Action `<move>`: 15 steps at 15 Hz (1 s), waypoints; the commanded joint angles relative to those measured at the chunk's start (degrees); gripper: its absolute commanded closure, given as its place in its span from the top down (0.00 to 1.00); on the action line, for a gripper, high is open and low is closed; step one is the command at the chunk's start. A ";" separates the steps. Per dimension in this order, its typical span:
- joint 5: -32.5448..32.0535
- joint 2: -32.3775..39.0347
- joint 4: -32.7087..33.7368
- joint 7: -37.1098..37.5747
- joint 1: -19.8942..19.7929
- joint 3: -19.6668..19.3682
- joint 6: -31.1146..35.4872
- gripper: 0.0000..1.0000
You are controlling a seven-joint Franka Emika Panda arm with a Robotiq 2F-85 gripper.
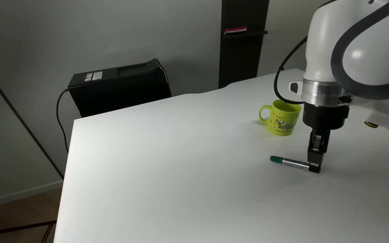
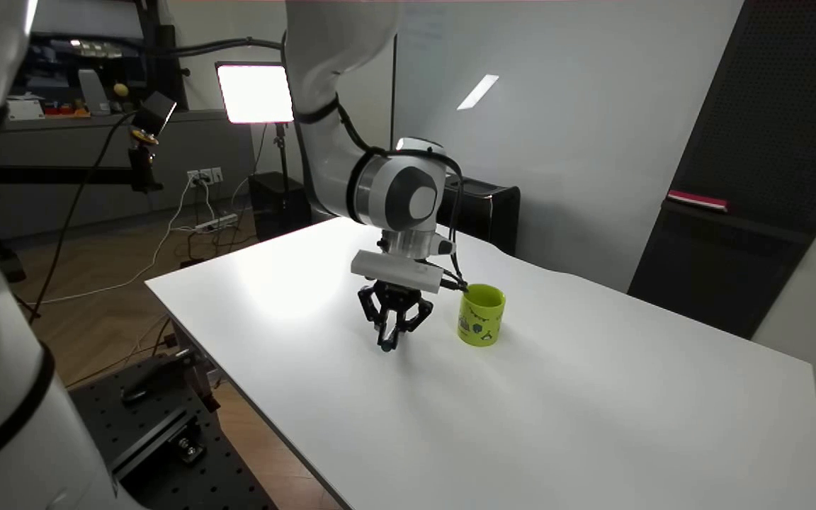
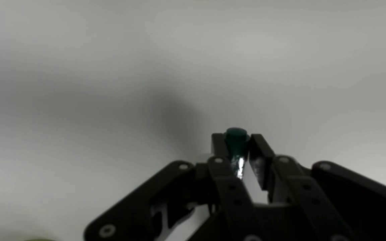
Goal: Remove the marker from the mug and put it on the table
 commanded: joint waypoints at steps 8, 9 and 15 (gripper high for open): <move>-3.57 0.81 0.79 5.43 2.79 -2.13 4.25 0.61; -3.38 0.79 0.98 5.33 2.68 -2.10 3.79 0.69; 0.90 -4.41 4.95 0.96 -0.21 0.44 -14.16 1.00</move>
